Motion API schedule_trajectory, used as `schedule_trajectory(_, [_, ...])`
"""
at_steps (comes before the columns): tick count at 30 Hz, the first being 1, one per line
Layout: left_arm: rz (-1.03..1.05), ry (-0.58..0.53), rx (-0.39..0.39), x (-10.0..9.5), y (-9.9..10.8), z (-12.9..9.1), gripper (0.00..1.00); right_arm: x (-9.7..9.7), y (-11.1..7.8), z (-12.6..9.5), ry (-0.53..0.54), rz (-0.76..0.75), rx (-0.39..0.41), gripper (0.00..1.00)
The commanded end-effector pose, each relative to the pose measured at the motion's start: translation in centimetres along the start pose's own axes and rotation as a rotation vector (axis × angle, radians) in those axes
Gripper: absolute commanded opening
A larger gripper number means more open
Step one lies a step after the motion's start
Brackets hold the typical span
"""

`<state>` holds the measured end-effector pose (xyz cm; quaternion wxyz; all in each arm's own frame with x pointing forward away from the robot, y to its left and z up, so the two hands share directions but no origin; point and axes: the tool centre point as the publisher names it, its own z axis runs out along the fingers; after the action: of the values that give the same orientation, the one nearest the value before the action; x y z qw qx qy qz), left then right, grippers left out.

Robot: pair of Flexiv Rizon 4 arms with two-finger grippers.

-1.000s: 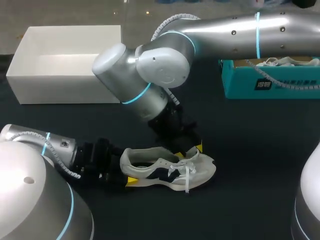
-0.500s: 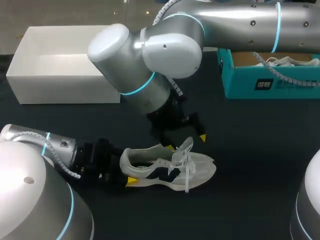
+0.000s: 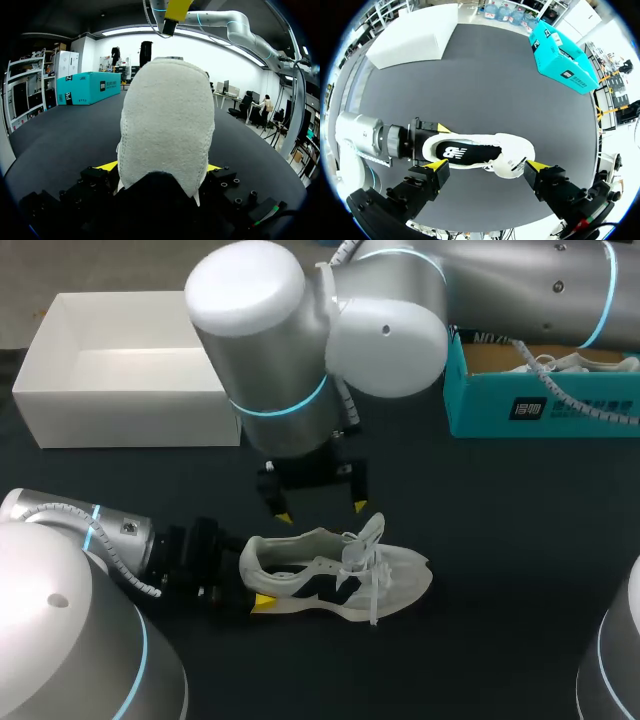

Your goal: Take the shoe out of the shoebox, open the shoe tongue, remove and reinsert the insole, then place the shoe into the shoebox

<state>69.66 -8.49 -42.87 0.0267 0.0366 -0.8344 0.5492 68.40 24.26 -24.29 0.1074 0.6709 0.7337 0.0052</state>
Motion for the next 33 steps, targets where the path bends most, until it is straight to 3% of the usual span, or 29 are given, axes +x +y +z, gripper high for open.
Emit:
schedule_trajectory(1, [-0.001,-0.002,-0.003,0.0,0.2,0.1,0.00,1.5,-1.2,0.2,0.290,-0.719,-0.280,1.00])
schedule_trajectory(7, [-0.001,-0.002,-0.003,0.0,0.2,0.1,0.00,2.3,-1.2,0.7,0.362,-0.915,-0.301,1.00])
schedule_trajectory(11, [-0.001,-0.002,-0.003,0.0,0.2,0.1,0.00,1.8,-0.2,1.1,0.425,-0.914,-0.256,1.00])
schedule_trajectory(12, [-0.001,-0.002,-0.003,0.0,0.2,0.1,0.00,1.6,0.2,1.3,0.393,-0.843,-0.207,1.00])
schedule_trajectory(26, [-0.001,-0.002,-0.003,0.0,0.2,0.1,0.00,1.6,0.2,1.3,0.393,-0.843,-0.207,1.00])
schedule_trajectory(32, [-0.001,-0.002,-0.003,0.0,0.2,0.1,0.00,1.7,0.2,4.0,0.306,-0.875,-0.186,1.00])
schedule_trajectory(33, [-0.001,-0.002,-0.003,0.0,0.2,0.1,0.00,1.5,0.4,4.1,0.301,-0.861,-0.192,0.36])
